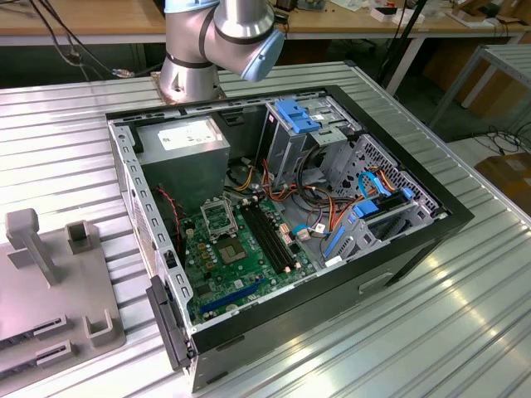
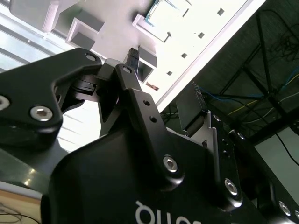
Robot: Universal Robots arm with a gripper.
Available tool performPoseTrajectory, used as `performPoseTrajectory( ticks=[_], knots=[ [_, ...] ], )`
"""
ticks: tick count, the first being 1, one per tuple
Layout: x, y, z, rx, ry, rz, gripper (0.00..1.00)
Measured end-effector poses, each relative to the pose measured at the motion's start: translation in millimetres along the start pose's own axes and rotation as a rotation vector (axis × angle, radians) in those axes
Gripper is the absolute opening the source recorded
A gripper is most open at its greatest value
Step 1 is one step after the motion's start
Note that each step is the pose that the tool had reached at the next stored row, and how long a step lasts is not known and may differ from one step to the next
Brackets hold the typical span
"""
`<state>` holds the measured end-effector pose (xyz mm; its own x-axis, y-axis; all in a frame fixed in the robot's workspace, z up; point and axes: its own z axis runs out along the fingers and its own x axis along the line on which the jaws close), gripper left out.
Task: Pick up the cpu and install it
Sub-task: 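Pick up the cpu and move it towards the insertion slot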
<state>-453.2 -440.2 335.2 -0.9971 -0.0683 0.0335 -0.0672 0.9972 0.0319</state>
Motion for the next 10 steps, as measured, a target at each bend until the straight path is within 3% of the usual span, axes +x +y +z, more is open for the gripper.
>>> performPoseTrajectory(
  ticks=[8, 10],
  knots=[
    [-0.6, -0.5, 15.9, 0.0000, 0.0000, 0.000, 0.60],
    [-0.8, -0.7, 22.8, 0.0000, -0.0001, 0.000, 0.60]
  ],
)
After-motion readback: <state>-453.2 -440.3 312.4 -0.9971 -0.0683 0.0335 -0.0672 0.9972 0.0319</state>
